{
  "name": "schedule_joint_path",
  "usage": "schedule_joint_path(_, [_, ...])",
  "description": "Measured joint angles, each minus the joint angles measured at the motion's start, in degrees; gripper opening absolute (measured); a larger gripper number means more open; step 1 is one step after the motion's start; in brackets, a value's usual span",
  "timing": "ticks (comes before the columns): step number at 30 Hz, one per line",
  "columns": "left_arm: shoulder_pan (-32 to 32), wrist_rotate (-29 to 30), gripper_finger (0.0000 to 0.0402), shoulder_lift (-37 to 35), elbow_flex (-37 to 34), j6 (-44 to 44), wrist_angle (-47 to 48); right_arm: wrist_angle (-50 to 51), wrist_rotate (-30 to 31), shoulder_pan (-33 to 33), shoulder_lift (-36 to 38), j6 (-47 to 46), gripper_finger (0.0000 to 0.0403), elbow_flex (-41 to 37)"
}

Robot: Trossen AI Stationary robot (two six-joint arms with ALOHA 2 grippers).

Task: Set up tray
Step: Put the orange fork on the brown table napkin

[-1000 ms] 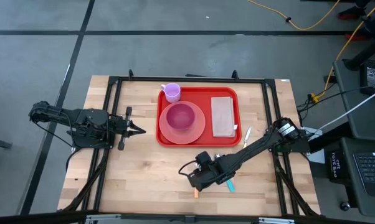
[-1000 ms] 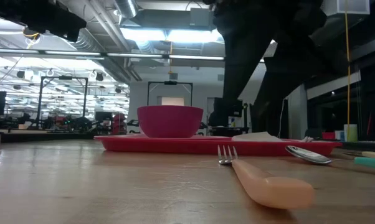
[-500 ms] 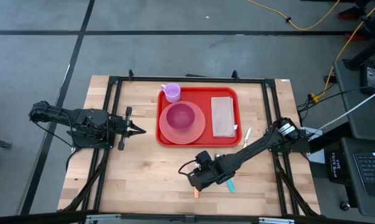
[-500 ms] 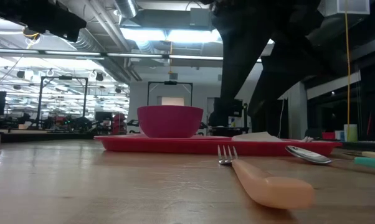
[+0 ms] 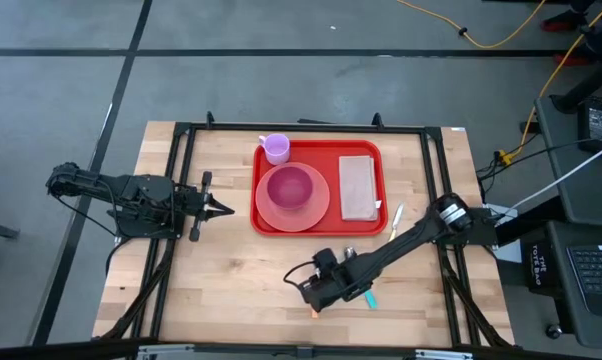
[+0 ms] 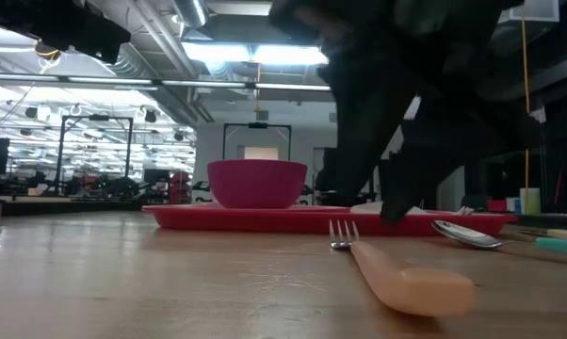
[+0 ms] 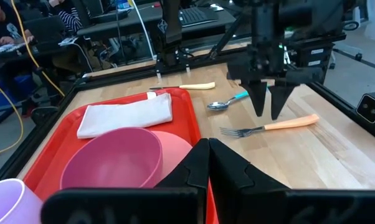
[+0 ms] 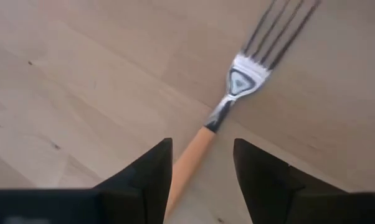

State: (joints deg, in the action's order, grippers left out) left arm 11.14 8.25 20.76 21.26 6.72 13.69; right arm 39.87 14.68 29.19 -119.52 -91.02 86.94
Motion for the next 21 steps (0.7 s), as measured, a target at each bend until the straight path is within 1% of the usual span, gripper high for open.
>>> schedule_joint_path(3, [0.0,0.0,0.0005,0.0,0.0,0.0,0.0,-1.0,-1.2,0.0,-1.1,0.0,0.0174,0.0])
schedule_joint_path(10, [0.0,0.0,0.0005,0.0,0.0,0.0,0.0,-2.9,-1.4,-0.1,-2.2,0.0,0.0174,0.0])
schedule_joint_path(17, [0.0,0.0,0.0006,0.0,0.0,0.0,0.0,-2.7,-4.9,-0.5,-4.1,-0.2,0.0174,0.2])
schedule_joint_path(21, [0.0,0.0,0.0006,0.0,0.0,0.0,0.0,-1.4,-5.7,-1.0,-4.2,-0.3,0.0174,0.5])
